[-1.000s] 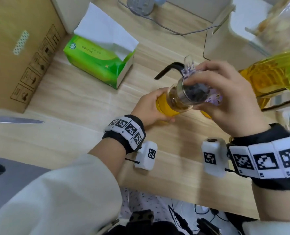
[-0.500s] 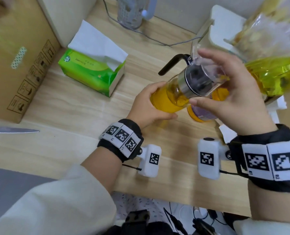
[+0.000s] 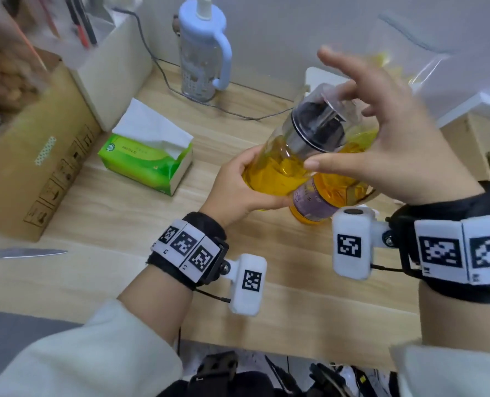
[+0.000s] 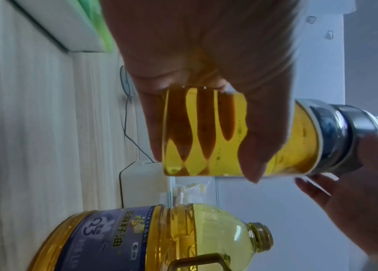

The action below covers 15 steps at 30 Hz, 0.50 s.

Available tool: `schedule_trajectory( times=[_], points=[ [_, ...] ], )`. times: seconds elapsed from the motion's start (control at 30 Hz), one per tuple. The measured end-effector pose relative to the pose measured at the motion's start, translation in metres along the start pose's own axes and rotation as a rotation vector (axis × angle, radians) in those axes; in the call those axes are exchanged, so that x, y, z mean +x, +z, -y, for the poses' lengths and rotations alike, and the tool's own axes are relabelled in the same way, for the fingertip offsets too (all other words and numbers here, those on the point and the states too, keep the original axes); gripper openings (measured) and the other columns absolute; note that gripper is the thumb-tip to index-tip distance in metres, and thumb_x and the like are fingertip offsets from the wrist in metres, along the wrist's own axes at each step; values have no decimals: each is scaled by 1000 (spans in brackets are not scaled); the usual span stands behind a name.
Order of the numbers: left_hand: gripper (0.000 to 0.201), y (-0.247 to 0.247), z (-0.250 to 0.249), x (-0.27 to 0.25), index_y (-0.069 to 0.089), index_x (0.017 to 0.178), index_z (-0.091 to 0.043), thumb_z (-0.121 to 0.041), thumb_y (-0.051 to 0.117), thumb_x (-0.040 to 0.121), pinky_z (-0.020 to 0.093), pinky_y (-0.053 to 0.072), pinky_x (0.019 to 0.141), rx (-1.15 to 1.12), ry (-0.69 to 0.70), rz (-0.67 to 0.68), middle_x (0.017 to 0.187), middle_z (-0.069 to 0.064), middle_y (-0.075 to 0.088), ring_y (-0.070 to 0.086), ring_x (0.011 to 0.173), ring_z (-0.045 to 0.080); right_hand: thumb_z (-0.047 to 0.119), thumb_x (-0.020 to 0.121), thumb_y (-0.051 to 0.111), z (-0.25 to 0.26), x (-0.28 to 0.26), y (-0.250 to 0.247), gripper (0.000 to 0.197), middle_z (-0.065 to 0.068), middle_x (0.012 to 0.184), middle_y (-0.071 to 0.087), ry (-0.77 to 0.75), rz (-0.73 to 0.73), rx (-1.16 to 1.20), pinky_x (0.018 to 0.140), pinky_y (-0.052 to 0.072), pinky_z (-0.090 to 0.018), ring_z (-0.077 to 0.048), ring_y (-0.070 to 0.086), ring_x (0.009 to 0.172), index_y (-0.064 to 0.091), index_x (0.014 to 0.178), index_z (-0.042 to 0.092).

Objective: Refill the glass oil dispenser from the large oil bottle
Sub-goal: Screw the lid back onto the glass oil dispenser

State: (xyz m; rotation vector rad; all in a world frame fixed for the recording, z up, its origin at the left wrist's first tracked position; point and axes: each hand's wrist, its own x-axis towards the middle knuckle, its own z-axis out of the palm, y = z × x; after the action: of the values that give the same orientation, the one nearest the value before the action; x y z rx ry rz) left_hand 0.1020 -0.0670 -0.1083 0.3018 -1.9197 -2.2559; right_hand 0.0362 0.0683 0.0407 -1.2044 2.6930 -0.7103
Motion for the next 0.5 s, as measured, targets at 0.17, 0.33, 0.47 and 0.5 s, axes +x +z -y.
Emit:
schedule_trajectory(
  times=[0.17, 0.33, 0.47, 0.5],
  points=[
    [66, -1, -7, -1, 59, 107, -21, -12, 83, 46, 24, 55, 78, 18, -29, -24, 95, -5, 67, 64, 90, 8, 78, 62, 48, 16, 8, 0, 87, 1, 118, 53, 107, 7, -237, 83, 40, -35, -17, 51, 105, 30, 137, 38],
    [83, -3, -14, 0, 49, 112, -19, -20, 86, 39, 31, 53, 87, 8, -40, -29, 107, 0, 64, 62, 104, 17, 24, 77, 70, 16, 0, -21, 82, 14, 134, 40, 40, 163, 115, 98, 42, -27, 13, 43, 110, 23, 140, 46],
    [78, 1, -17, -2, 46, 113, -16, -12, 84, 44, 29, 53, 88, 8, -18, -30, 110, 2, 63, 61, 103, 14, 28, 72, 73, 21, 2, -16, 66, 31, 95, 45, 82, -20, 69, 63, 39, -3, 23, 47, 64, 43, 129, 43],
    [78, 1, -17, -3, 47, 114, -14, -10, 84, 45, 29, 53, 88, 3, -15, -27, 112, 5, 63, 61, 104, 15, 33, 71, 74, 24, 2, -16, 63, 27, 92, 47, 105, -59, 42, 62, 37, -4, 19, 47, 64, 45, 127, 42]
  ],
)
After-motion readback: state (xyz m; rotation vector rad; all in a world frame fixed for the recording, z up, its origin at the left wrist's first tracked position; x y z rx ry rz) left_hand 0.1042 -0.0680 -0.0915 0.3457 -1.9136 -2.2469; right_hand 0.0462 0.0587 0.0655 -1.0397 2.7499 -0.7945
